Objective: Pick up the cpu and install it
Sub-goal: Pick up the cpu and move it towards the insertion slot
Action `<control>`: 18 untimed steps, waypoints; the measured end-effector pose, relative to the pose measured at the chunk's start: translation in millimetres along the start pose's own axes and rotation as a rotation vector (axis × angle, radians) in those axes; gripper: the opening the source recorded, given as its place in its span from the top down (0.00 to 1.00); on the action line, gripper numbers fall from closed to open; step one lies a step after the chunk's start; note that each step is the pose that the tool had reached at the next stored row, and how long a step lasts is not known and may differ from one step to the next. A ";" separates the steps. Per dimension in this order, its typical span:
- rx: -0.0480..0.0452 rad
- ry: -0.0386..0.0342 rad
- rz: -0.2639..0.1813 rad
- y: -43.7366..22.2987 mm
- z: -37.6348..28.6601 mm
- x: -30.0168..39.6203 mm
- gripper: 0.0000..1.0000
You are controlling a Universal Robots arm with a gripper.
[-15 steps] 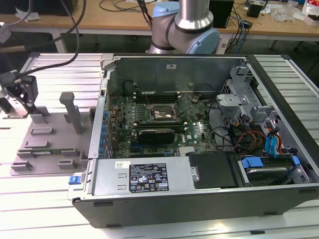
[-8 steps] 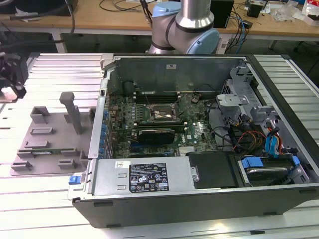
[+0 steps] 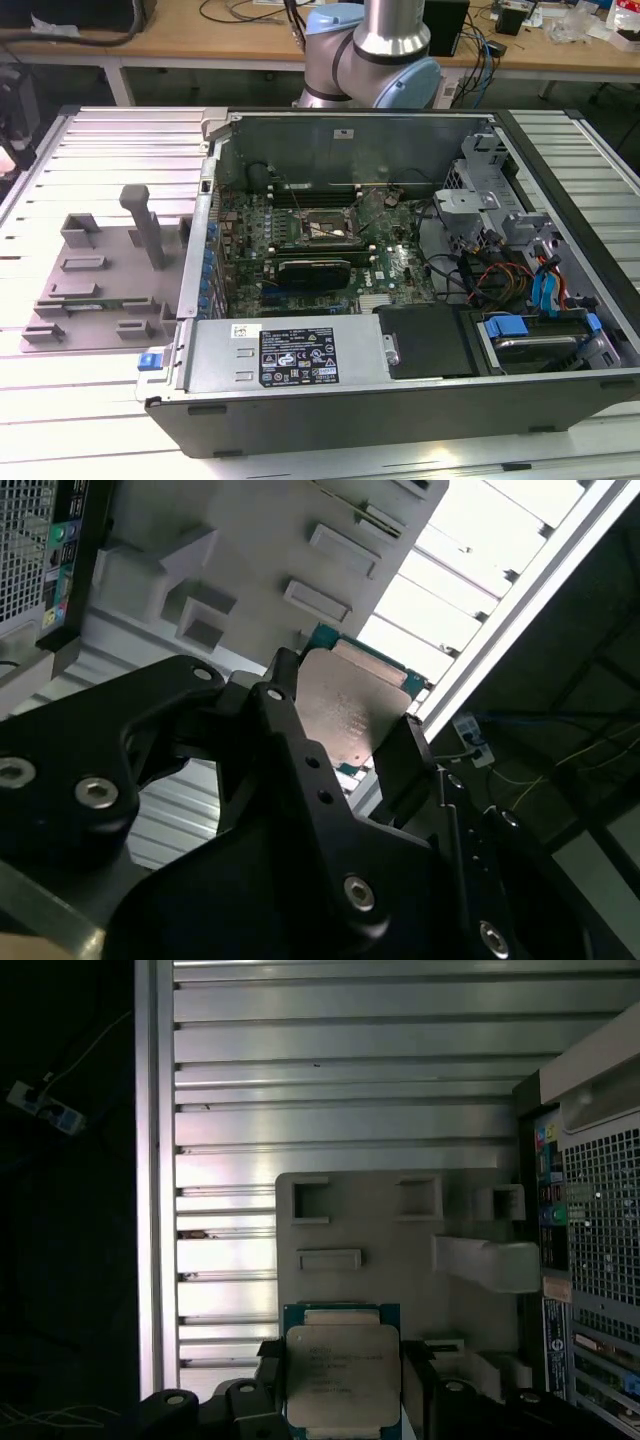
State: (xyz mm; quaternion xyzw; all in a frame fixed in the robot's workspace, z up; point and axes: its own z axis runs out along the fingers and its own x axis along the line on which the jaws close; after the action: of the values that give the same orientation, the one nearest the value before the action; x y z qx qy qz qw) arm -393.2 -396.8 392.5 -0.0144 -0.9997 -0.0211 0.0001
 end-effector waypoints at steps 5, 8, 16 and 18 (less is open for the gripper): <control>-0.0002 0.0002 0.000 0.8 -19.3 0.0 0.45; -0.0003 0.0001 0.000 1.0 -19.3 -5.4 0.45; -0.0002 0.0002 0.000 1.7 -19.3 -33.1 0.45; -0.0003 0.0001 0.000 2.2 -19.3 -47.1 0.45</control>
State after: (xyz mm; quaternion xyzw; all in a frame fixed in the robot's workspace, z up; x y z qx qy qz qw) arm -346.0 -396.8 411.8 -0.0144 -0.9997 -0.0212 0.0001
